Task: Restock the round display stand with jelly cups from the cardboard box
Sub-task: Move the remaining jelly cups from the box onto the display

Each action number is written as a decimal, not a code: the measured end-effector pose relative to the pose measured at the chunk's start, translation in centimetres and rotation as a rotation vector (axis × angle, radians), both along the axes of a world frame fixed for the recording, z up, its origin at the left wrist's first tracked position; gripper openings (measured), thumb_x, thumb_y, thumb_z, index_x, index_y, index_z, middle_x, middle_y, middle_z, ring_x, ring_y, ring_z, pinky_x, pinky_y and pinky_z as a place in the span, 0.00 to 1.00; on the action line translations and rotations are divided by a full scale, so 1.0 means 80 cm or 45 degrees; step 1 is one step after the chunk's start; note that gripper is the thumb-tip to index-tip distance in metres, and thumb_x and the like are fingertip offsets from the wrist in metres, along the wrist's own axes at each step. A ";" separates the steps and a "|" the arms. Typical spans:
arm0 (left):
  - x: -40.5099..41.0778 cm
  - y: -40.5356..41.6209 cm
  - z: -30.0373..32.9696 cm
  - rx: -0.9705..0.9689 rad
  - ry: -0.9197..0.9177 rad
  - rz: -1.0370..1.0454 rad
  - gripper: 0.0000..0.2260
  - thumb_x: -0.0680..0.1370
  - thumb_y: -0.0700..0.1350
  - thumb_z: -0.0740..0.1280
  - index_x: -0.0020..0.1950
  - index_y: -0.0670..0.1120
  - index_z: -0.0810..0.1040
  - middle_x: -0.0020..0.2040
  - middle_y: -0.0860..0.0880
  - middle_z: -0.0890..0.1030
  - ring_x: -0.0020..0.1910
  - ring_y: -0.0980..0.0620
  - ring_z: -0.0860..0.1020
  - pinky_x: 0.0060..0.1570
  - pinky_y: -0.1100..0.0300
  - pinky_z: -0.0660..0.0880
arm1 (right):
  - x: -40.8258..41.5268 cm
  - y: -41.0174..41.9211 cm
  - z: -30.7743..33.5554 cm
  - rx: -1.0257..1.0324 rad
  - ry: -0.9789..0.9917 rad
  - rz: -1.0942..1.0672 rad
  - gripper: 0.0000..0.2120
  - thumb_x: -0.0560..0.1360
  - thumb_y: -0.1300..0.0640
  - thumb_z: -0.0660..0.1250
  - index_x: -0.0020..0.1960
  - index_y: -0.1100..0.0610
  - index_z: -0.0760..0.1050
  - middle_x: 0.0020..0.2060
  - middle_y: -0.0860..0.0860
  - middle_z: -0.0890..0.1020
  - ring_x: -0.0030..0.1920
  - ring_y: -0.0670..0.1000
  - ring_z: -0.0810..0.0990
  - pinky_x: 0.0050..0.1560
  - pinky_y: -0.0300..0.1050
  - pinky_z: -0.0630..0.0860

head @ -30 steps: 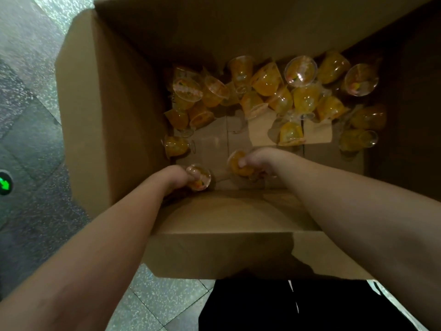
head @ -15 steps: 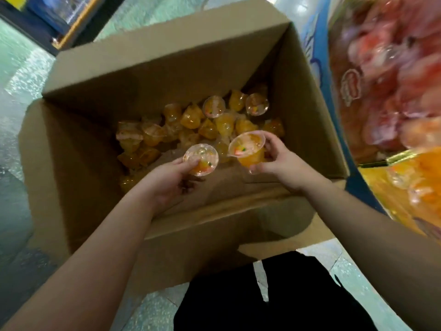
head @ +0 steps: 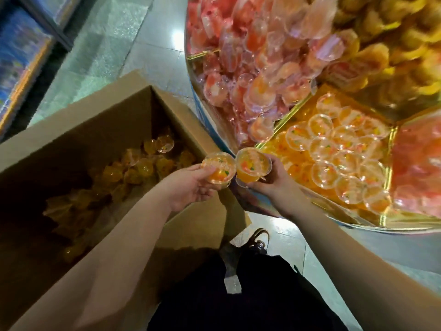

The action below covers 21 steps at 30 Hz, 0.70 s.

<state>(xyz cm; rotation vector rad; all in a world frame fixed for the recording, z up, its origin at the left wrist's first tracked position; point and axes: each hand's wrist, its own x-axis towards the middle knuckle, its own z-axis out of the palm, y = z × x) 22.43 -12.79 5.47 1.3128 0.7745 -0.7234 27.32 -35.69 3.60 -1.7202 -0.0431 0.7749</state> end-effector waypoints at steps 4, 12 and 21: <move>0.033 -0.058 0.002 -0.040 0.000 -0.093 0.16 0.80 0.54 0.66 0.65 0.48 0.77 0.56 0.42 0.84 0.51 0.46 0.78 0.53 0.54 0.76 | 0.003 -0.050 -0.011 0.024 0.064 -0.154 0.39 0.55 0.35 0.81 0.61 0.33 0.65 0.62 0.43 0.77 0.64 0.46 0.76 0.71 0.54 0.70; 0.084 -0.125 -0.025 -0.038 0.016 -0.187 0.16 0.79 0.53 0.68 0.64 0.47 0.77 0.55 0.43 0.83 0.50 0.47 0.78 0.50 0.56 0.76 | 0.003 -0.093 -0.028 0.348 0.310 -0.622 0.20 0.81 0.45 0.61 0.72 0.45 0.64 0.70 0.48 0.72 0.71 0.50 0.71 0.70 0.49 0.68; 0.116 -0.151 -0.046 -0.023 -0.004 -0.215 0.15 0.79 0.52 0.68 0.61 0.46 0.78 0.52 0.44 0.82 0.48 0.49 0.76 0.48 0.58 0.76 | 0.006 -0.090 -0.030 0.480 0.442 -1.020 0.17 0.83 0.53 0.61 0.69 0.40 0.63 0.61 0.46 0.75 0.60 0.56 0.79 0.49 0.45 0.78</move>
